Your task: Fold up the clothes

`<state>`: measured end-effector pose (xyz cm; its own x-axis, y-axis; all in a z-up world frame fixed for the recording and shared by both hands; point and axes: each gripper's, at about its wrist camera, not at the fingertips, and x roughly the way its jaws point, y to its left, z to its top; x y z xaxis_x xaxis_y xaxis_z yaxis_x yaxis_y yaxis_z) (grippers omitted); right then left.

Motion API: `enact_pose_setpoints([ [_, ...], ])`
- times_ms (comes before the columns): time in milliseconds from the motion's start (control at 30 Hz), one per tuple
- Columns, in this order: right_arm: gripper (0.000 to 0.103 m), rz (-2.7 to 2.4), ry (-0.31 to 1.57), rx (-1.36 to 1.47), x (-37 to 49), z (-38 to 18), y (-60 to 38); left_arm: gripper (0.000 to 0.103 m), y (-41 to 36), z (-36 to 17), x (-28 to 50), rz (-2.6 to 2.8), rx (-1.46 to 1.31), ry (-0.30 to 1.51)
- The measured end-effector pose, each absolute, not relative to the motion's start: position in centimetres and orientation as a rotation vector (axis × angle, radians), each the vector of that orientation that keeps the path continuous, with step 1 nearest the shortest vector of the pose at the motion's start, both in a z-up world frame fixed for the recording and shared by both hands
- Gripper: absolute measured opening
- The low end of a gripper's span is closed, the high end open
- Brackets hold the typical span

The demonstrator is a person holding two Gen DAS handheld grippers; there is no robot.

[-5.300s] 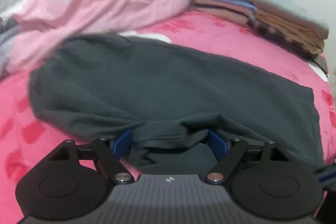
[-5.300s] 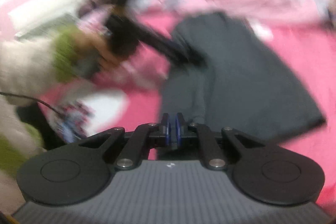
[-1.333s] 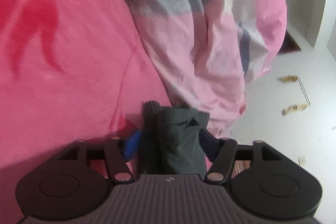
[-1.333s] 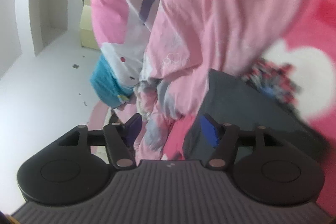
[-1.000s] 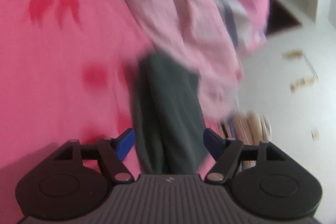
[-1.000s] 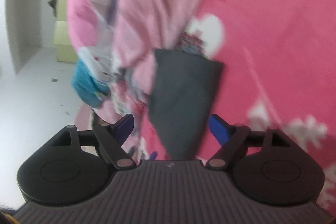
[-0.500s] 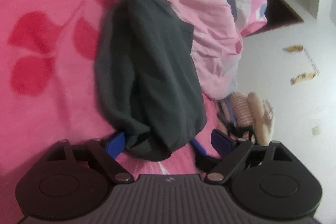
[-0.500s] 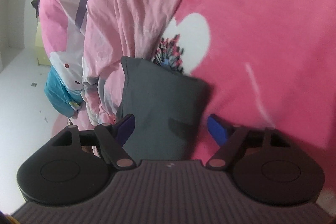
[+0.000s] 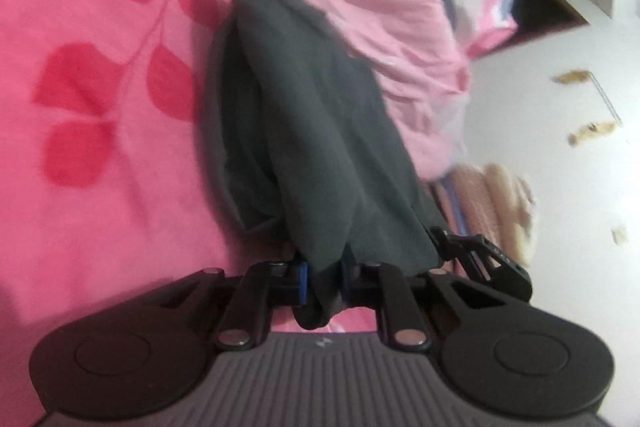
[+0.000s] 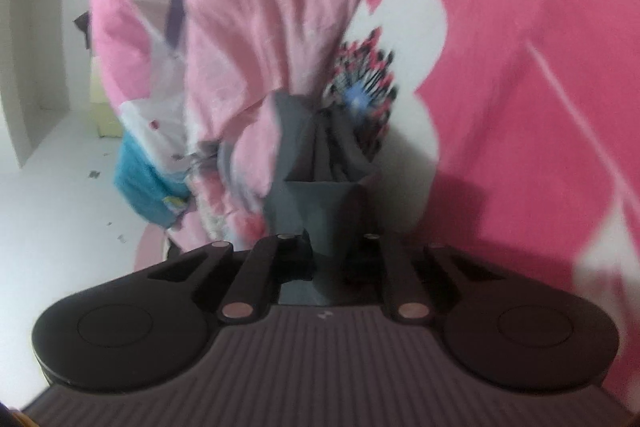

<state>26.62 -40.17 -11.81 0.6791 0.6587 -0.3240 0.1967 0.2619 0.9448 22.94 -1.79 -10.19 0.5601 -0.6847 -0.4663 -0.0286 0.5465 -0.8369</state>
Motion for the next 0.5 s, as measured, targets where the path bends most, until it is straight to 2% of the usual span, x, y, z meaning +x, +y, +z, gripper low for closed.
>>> enact_pose_setpoints([
  [200, 0.008, 0.407, 0.892, 1.324, 17.6, -10.3, -39.7, 0.014, 0.7, -7.3, 16.6, -0.643, -0.810, 1.030],
  [333, 0.008, 0.403, 0.948, 1.387, 8.5, -11.8, -38.7, 0.016, 2.0, -7.4, 11.0, -0.706, -0.740, 1.123],
  [367, 0.008, 0.397, 0.959, 1.390, 6.4, -12.3, -38.3, 0.018, 2.2, -7.9, 9.8, -0.707, -0.721, 1.141],
  [433, 0.013, 0.364, 0.967, 1.360, 3.7, -13.2, -37.9, 0.034, 2.4, -9.3, 7.8, -0.643, -0.627, 1.176],
  [500, 0.023, 0.317, 0.963, 1.303, 1.9, -14.0, -37.8, 0.037, 2.9, -10.1, 6.6, -0.622, -0.625, 1.139],
])
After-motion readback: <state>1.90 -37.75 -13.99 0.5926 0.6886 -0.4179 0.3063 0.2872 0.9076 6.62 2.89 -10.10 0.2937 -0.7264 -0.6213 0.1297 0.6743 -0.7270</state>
